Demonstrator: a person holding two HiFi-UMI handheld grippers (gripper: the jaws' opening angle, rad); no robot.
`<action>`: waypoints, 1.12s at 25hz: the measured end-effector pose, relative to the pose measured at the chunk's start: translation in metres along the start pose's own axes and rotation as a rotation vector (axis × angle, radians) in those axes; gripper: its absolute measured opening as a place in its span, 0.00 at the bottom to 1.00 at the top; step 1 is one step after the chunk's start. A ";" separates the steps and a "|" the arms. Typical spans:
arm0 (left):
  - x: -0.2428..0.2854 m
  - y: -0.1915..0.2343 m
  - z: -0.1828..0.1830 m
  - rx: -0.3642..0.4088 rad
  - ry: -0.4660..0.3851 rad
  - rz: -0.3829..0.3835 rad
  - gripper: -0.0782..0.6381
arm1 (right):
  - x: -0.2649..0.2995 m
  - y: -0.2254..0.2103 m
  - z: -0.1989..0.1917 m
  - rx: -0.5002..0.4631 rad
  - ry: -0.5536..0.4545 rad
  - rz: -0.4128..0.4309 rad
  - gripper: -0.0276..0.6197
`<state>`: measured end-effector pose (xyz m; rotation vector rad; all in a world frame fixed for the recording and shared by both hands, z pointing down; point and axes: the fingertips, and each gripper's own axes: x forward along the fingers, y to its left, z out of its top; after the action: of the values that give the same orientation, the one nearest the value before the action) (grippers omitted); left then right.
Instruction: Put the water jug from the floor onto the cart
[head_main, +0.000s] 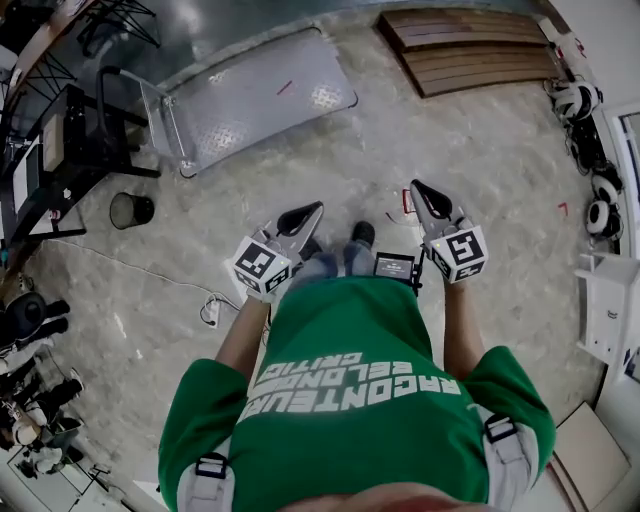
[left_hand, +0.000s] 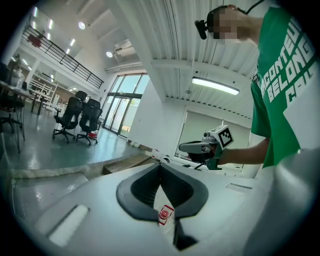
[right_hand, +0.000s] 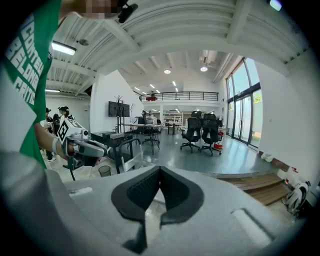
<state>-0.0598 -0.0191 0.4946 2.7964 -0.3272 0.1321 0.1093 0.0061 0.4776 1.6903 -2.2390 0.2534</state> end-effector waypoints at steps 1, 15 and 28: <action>0.006 -0.002 0.001 0.002 0.003 -0.005 0.13 | -0.002 -0.006 -0.003 0.007 0.003 -0.007 0.03; 0.131 -0.054 -0.019 0.039 0.092 -0.200 0.13 | -0.065 -0.112 -0.087 0.082 0.083 -0.187 0.03; 0.219 -0.101 -0.048 0.040 0.193 -0.358 0.13 | -0.089 -0.156 -0.182 0.162 0.178 -0.267 0.03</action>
<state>0.1742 0.0436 0.5368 2.7983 0.2239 0.3231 0.3076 0.1021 0.6074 1.9420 -1.8853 0.5099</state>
